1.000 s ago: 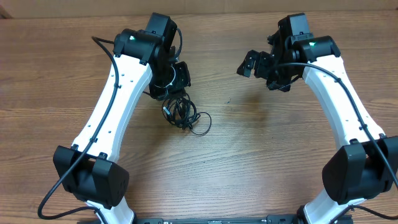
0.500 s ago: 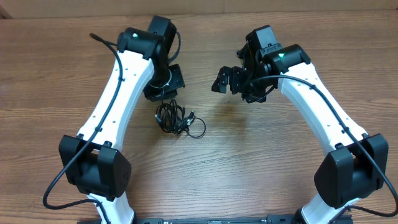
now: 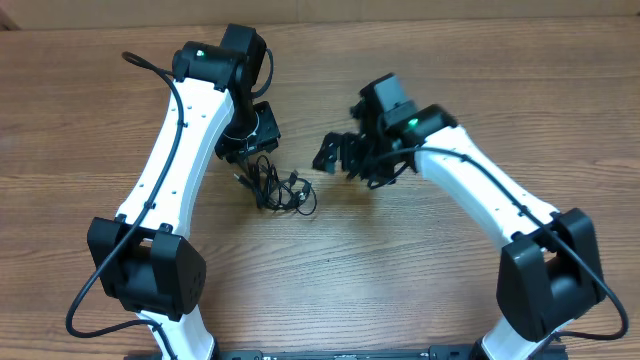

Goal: Untangle cables

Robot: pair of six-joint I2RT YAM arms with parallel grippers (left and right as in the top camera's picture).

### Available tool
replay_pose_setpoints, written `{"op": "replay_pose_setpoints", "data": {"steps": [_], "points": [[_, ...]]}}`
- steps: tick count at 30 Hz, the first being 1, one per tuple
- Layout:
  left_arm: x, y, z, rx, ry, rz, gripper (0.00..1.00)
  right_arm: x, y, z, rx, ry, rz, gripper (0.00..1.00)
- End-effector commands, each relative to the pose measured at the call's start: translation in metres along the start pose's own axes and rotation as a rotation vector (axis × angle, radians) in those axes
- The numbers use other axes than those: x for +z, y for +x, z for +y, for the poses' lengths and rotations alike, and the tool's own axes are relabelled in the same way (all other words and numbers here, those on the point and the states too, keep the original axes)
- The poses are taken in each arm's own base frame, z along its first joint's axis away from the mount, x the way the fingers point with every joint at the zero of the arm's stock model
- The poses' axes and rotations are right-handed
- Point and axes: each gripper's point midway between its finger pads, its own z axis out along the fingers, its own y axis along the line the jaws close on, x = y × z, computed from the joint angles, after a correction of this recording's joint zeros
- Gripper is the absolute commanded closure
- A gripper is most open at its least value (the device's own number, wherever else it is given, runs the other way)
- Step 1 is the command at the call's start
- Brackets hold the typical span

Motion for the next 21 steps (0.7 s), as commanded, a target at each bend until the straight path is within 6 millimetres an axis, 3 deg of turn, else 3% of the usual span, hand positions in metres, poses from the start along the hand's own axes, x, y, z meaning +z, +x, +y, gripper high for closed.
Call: {"op": "replay_pose_setpoints", "data": {"steps": [1,8,11,15,19,21], "points": [[-0.001,-0.005,0.004,-0.014,-0.019,-0.018,0.56,0.015,0.015,0.01,-0.025,-0.014,0.031,0.0],[-0.001,-0.006,0.007,-0.021,-0.021,-0.016,0.54,0.034,0.027,0.012,-0.088,0.048,0.018,0.04],[-0.002,-0.01,0.011,-0.047,-0.006,-0.007,0.54,0.047,0.031,0.013,-0.109,0.072,0.023,0.2],[-0.003,-0.013,0.02,-0.093,0.028,0.021,0.54,0.058,0.033,0.014,-0.122,0.071,0.033,0.34],[-0.004,-0.015,0.031,-0.099,0.019,0.032,0.53,0.068,0.031,0.012,-0.124,0.073,0.033,0.54],[-0.004,-0.013,0.032,-0.083,0.013,0.042,0.51,0.071,0.027,0.004,-0.122,0.114,0.015,0.7]]}}
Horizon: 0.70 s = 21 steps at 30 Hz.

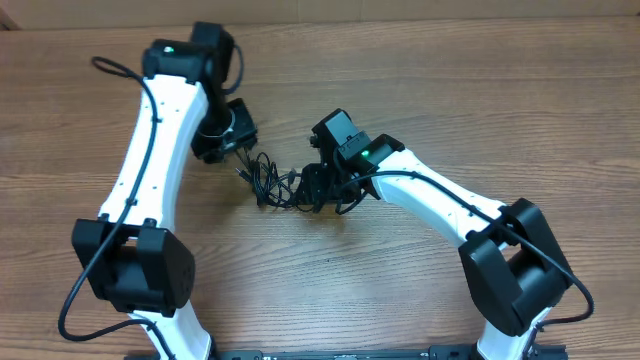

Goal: Untangle cables

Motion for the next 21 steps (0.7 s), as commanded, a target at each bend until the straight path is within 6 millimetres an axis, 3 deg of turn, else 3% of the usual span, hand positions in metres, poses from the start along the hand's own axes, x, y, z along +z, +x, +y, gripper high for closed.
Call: {"op": "replay_pose_setpoints", "data": {"steps": [1,3,7,9,15,18,21], "points": [[-0.001,0.003,-0.002,0.029,0.007,0.016,0.51,0.008,-0.004,-0.016,0.005,0.077,-0.024,0.79],[-0.001,0.005,-0.002,0.031,0.004,0.021,0.51,0.008,-0.005,-0.019,-0.014,0.094,-0.03,0.96],[-0.001,0.005,-0.003,0.033,0.005,0.022,0.51,-0.012,-0.011,-0.004,-0.077,0.066,-0.033,0.96],[-0.001,0.006,-0.004,0.045,0.008,0.023,0.49,-0.033,-0.017,0.01,-0.087,0.046,-0.055,0.96],[-0.002,0.015,-0.02,0.157,0.096,0.066,0.45,-0.127,-0.025,0.089,-0.252,-0.182,-0.129,0.96],[-0.002,0.02,-0.027,0.205,0.136,0.087,0.46,-0.167,-0.023,0.116,-0.295,-0.273,-0.18,0.96],[-0.002,0.023,-0.031,0.217,0.141,0.09,0.45,-0.195,-0.021,0.131,-0.328,-0.328,-0.224,0.96]]}}
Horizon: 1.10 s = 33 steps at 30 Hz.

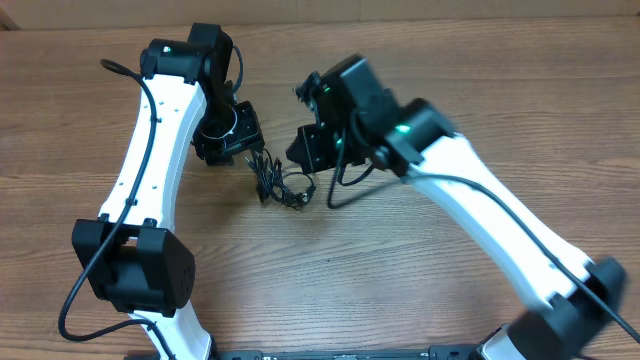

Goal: Untangle cables

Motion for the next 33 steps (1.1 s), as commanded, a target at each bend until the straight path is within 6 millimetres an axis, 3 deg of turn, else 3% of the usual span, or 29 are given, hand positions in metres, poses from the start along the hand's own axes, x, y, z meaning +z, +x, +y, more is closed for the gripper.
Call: {"op": "replay_pose_setpoints", "data": {"steps": [1,6,9,11,13,17,19,20,23,24,28,33], "points": [[0.001,0.005,-0.015,0.071,0.042,0.017,0.45,-0.037,-0.009,0.039,-0.075,-0.111,-0.06,0.96],[0.003,0.008,-0.025,0.104,0.042,0.007,0.42,-0.073,-0.021,0.064,-0.128,-0.149,-0.149,0.96],[0.005,0.005,-0.023,0.095,0.007,-0.015,0.42,-0.077,-0.025,0.047,-0.109,-0.048,-0.184,0.92],[0.005,0.001,-0.015,0.059,-0.047,-0.043,0.42,-0.074,-0.022,0.027,-0.073,0.049,-0.172,0.62],[0.007,-0.004,-0.01,0.055,-0.082,-0.06,0.42,-0.071,-0.016,0.004,-0.004,0.154,-0.155,0.39],[0.023,-0.01,-0.005,0.054,-0.118,-0.033,0.43,-0.073,-0.01,-0.023,0.092,0.253,-0.139,0.14],[0.037,-0.01,-0.005,0.051,-0.132,0.007,0.51,-0.076,-0.011,-0.029,0.111,0.263,-0.142,0.0],[0.043,-0.011,-0.005,0.056,-0.137,0.023,0.59,-0.078,-0.012,-0.033,0.119,0.269,-0.143,0.0],[0.066,-0.011,-0.003,0.056,-0.161,0.082,0.72,-0.082,-0.011,-0.043,0.145,0.289,-0.137,0.0],[0.075,-0.012,-0.001,0.053,-0.17,0.105,0.83,-0.083,-0.009,-0.048,0.157,0.298,-0.13,0.0],[0.09,-0.014,0.001,0.047,-0.186,0.135,0.88,-0.082,-0.003,-0.054,0.174,0.316,-0.1,0.0],[0.092,-0.015,0.001,0.05,-0.186,0.134,0.91,-0.077,0.0,-0.058,0.18,0.323,-0.085,0.0]]}}
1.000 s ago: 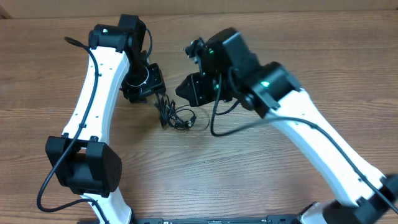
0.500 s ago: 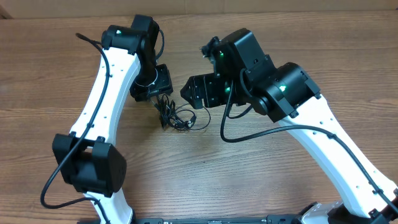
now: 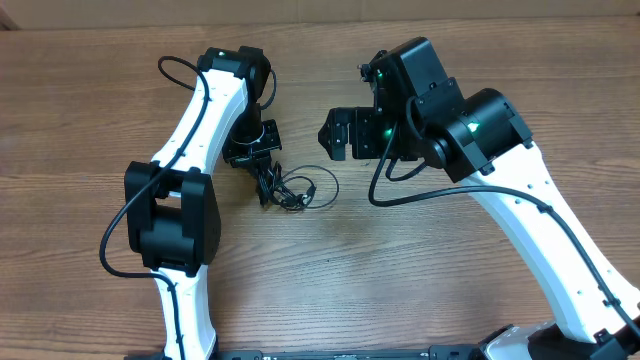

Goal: Untangle cables

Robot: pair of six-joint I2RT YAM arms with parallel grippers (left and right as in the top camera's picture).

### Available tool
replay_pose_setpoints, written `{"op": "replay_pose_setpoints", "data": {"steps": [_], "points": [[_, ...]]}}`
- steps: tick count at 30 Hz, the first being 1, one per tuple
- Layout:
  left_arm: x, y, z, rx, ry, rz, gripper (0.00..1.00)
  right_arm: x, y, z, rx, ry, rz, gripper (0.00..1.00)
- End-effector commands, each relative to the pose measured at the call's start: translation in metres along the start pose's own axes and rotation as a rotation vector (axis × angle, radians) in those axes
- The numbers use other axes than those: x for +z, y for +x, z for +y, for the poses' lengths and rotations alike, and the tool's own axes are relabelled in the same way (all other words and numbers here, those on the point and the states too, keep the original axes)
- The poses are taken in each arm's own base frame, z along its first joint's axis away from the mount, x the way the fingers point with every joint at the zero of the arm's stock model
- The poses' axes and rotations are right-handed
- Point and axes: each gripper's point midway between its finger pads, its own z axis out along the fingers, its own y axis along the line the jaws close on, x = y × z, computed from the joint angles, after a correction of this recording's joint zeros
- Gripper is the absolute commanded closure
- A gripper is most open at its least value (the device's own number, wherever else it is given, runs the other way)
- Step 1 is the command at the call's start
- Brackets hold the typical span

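A small tangle of thin black cables (image 3: 287, 190) lies on the wooden table (image 3: 90, 120), with one loop (image 3: 318, 184) spread out to its right. My left gripper (image 3: 258, 158) is down at the tangle's upper left end and looks shut on a strand there. The right gripper (image 3: 337, 135) is lifted well above the table, up and to the right of the tangle. Its jaws are dark against the arm, and I cannot tell their state or whether a strand runs up to them.
A black lead (image 3: 375, 195) hangs in a long loop from the right arm's wrist, just right of the tangle. The white left arm (image 3: 205, 110) runs along the tangle's left side.
The left arm has swung right, so its gripper sits closer over the tangle's upper end. The right gripper has moved right and away. The tangle's right loop is wider.
The left gripper stayed at the tangle's upper left end throughout. The right gripper was first off to the right, then down on the tangle's right side, then raised above it. Now it is farther right and a loop has opened out.
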Motion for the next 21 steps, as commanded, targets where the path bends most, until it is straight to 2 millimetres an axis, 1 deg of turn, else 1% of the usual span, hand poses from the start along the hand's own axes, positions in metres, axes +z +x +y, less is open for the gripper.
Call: {"op": "replay_pose_setpoints", "data": {"steps": [1,2,4,6,9,12,14,15,17,18,19,21], "points": [[0.0,-0.001,-0.002,0.02,-0.006,-0.004,0.91,0.006,0.0,-0.004,0.009,0.018,0.008,0.0],[0.0,0.0,-0.001,0.021,-0.008,-0.002,0.96,0.008,0.0,-0.004,0.009,0.02,0.01,0.0],[-0.001,0.002,0.0,0.019,-0.01,0.005,0.96,0.01,0.001,-0.005,0.011,0.022,0.015,0.0],[-0.008,0.003,0.001,0.017,-0.009,0.003,0.96,0.012,0.001,-0.005,0.012,0.025,0.021,0.0],[-0.03,0.006,0.001,0.017,0.0,-0.016,0.95,0.018,0.002,-0.007,0.014,0.031,0.033,0.0],[-0.061,0.011,-0.006,0.023,0.044,-0.048,0.96,0.026,0.003,-0.008,0.018,0.038,0.053,0.0],[-0.085,0.019,-0.018,0.031,0.123,-0.053,0.96,0.033,0.006,-0.007,0.019,0.028,0.078,0.0],[-0.096,0.022,-0.028,0.046,0.19,-0.057,0.96,0.037,0.009,-0.004,0.02,0.015,0.097,0.0],[-0.122,0.035,-0.057,0.097,0.378,-0.039,0.96,0.048,0.014,0.0,0.021,-0.006,0.14,0.0],[-0.132,0.041,-0.067,0.108,0.451,-0.028,0.96,0.054,0.017,0.001,0.022,-0.009,0.158,0.0],[-0.141,0.044,-0.073,0.111,0.501,-0.022,0.96,0.059,0.019,0.001,0.022,-0.008,0.173,0.0],[-0.149,0.045,-0.075,0.085,0.532,-0.022,0.96,0.07,0.024,0.0,0.021,0.004,0.202,0.0]]}}
